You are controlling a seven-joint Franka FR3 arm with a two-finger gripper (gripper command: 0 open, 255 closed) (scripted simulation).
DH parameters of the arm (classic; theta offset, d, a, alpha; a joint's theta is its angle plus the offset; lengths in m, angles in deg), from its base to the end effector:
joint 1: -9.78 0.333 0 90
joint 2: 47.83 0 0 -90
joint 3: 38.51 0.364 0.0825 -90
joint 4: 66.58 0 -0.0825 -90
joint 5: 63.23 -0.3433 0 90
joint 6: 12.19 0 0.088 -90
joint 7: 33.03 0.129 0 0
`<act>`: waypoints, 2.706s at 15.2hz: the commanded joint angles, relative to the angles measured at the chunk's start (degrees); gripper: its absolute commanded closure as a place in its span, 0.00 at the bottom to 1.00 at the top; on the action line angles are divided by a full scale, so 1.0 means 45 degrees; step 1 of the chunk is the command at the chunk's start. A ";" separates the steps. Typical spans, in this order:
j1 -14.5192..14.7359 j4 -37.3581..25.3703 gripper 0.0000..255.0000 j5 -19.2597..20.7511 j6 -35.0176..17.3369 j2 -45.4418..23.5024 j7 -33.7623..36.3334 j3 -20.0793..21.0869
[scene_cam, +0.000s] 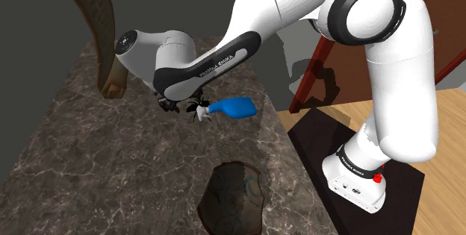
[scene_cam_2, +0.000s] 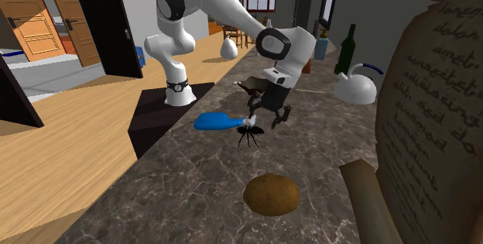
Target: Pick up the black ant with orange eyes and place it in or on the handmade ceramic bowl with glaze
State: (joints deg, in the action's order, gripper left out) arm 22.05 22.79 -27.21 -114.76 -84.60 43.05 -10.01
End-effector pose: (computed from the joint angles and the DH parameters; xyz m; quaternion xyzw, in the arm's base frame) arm 0.5654 0.3301 0.3236 0.9573 -0.2005 0.0396 0.2043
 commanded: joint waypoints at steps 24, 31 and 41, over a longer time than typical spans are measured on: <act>-0.0135 0.0245 1.00 0.0088 -0.0208 0.0007 -0.0026 -0.0070; -0.0205 -0.0050 1.00 -0.0238 0.0543 0.0597 -0.0415 0.0115; -0.0222 -0.0748 1.00 -0.0627 0.1722 0.1270 -0.0978 0.0313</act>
State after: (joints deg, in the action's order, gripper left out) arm 21.14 19.50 -29.81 -107.51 -79.38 38.90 -8.72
